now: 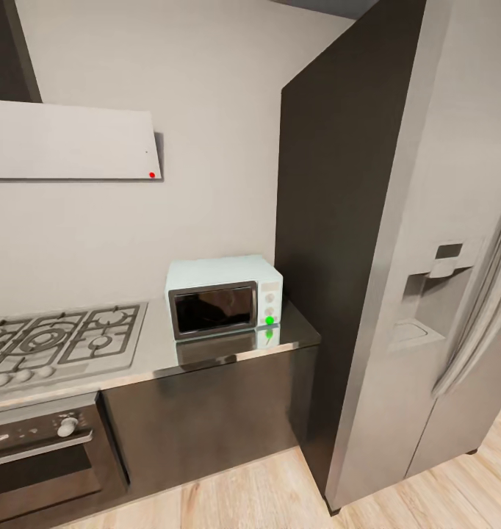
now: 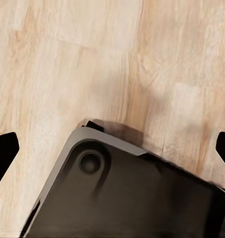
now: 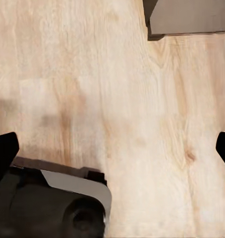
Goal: In the kitchen, take the popcorn bag from the countertop, put it into the microwave, and heat it until the popcorn is cooked so the cooked popcorn ends up inside the bag.
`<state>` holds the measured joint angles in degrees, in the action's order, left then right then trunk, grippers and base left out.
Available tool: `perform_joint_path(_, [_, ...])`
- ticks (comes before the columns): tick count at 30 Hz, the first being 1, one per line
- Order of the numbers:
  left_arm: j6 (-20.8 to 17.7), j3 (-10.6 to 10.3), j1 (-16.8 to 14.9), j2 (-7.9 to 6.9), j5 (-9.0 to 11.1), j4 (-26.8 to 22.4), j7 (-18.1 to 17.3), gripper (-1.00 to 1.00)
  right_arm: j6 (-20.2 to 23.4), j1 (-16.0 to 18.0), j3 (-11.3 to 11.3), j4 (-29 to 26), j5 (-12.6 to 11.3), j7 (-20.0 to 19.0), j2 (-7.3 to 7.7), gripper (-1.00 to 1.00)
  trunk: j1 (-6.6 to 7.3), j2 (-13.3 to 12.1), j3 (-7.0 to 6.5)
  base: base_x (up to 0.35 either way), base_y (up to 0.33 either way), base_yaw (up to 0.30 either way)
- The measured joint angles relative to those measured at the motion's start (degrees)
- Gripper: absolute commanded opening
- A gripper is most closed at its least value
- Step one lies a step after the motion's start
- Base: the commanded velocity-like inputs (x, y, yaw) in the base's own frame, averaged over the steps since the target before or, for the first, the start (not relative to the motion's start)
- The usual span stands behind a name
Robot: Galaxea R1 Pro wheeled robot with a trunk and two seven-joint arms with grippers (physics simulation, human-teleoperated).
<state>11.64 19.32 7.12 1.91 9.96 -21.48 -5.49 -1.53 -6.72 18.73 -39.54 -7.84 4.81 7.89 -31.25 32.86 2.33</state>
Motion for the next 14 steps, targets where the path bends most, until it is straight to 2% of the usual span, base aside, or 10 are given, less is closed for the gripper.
perform_joint_path(2, [-0.1,0.0,0.0,-0.36,0.0,1.4,0.0,1.00,1.2,0.3,-1.4,3.3,0.0,0.2,0.33,1.00,0.00,0.0,0.00,0.000,0.000,0.000])
perform_joint_path(5, [-0.2,0.1,0.0,-1.23,0.0,3.2,0.1,1.00,3.1,0.5,-6.2,7.8,-0.1,0.4,0.72,1.00,0.00,0.0,0.00,0.000,0.000,0.000])
perform_joint_path(7, [-0.3,0.1,0.0,-1.65,-0.1,4.1,0.0,1.00,3.6,0.5,-8.1,8.8,-0.2,0.5,0.95,1.00,0.00,0.0,-0.01,0.000,0.000,0.000])
perform_joint_path(8, [-0.3,0.0,0.0,-1.77,-0.2,4.3,-0.1,1.00,3.6,0.4,-10.1,9.0,-0.2,0.9,1.12,1.00,0.00,0.0,-0.01,0.000,0.000,0.000])
perform_joint_path(9, [-0.2,-0.7,-0.5,-1.09,-0.5,4.4,-0.3,1.00,1.2,-0.1,-16.3,15.1,0.3,1.5,-3.37,1.00,0.00,0.0,-0.02,0.000,0.000,0.000])
perform_joint_path(10, [-0.2,-0.6,-0.5,-1.06,-0.4,4.4,-0.3,1.00,1.2,-0.1,-16.6,18.6,0.2,1.5,-4.03,1.00,0.00,0.0,0.00,0.000,0.000,0.000])
perform_joint_path(14, [-0.2,-0.6,-0.5,-1.06,-0.4,4.4,-0.3,1.00,1.2,-0.1,-16.6,18.7,0.3,1.5,-4.05,1.00,0.00,0.0,-0.01,0.000,0.000,0.000])
